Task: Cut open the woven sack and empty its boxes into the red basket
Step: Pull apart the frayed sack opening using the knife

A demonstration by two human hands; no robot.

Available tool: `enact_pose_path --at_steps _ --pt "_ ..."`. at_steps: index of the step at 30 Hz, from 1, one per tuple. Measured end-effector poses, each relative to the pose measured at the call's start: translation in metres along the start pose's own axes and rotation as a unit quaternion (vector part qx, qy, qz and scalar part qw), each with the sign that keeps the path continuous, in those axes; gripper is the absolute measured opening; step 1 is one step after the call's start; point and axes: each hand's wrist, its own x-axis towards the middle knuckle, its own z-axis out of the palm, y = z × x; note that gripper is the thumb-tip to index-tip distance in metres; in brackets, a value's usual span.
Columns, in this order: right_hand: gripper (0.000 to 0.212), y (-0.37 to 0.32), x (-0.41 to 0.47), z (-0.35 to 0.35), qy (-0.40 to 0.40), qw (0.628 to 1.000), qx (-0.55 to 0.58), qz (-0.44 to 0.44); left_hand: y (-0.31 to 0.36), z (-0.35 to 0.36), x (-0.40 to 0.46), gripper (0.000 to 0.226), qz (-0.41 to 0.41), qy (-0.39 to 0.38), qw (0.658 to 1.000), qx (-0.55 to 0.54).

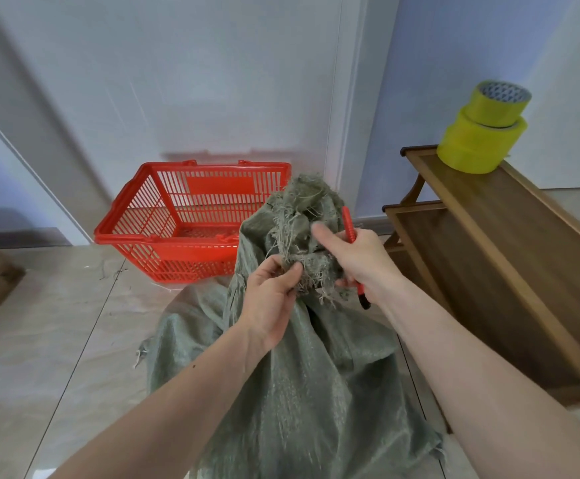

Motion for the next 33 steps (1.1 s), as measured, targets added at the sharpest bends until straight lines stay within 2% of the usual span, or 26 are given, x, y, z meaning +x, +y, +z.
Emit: enact_pose_path --at_steps 5,7,8,9,12,15,19,21,24,26,28,29,31,33 --pt "0.036 -0.001 0.0 0.005 0.039 0.994 -0.065 -0.078 0.004 0.003 -0.005 0.013 -0.013 0.0 1.0 0.018" --pt "0.033 0.0 -0.005 0.008 0.049 0.991 -0.083 -0.093 0.012 0.015 -0.006 0.05 -0.055 0.015 0.997 0.048" --pt "0.032 0.001 -0.008 0.01 0.05 0.99 -0.089 -0.095 0.015 0.024 -0.006 0.061 -0.071 0.035 0.995 0.066" --pt "0.032 0.002 -0.011 0.012 0.049 0.991 -0.082 -0.096 0.018 0.031 -0.004 0.058 -0.082 0.064 0.992 0.069" --pt "0.031 0.004 -0.017 0.015 0.05 0.995 0.016 -0.08 0.022 0.041 0.006 0.019 -0.087 0.161 0.982 0.039" --pt "0.023 0.001 -0.022 0.011 0.044 0.99 0.132 -0.025 0.022 0.038 0.009 0.003 -0.072 0.189 0.979 0.004" --pt "0.017 -0.002 -0.025 0.006 0.047 0.968 0.241 0.045 0.02 0.038 0.004 0.005 -0.047 0.164 0.983 -0.065" --pt "0.018 -0.002 -0.025 0.003 0.049 0.962 0.263 0.062 0.02 0.037 0.002 0.008 -0.037 0.153 0.983 -0.096" --pt "0.019 -0.002 -0.026 0.0 0.055 0.961 0.263 0.069 0.02 0.034 -0.004 0.023 -0.018 0.13 0.984 -0.119" --pt "0.021 -0.003 -0.027 -0.002 0.062 0.964 0.25 0.071 0.018 0.027 -0.006 0.029 0.015 0.103 0.993 -0.057" --pt "0.021 -0.005 -0.029 -0.005 0.068 0.966 0.239 0.068 0.016 0.019 -0.009 0.033 0.083 0.058 0.994 0.049" --pt "0.02 -0.006 -0.029 -0.006 0.072 0.967 0.236 0.067 0.017 0.014 -0.01 0.038 0.136 0.032 0.983 0.121" --pt "0.02 -0.008 -0.031 -0.006 0.077 0.969 0.226 0.063 0.023 0.009 -0.012 0.045 0.219 -0.019 0.938 0.267" --pt "0.019 -0.009 -0.034 -0.005 0.079 0.973 0.208 0.053 0.025 0.009 -0.012 0.047 0.237 -0.048 0.904 0.353"
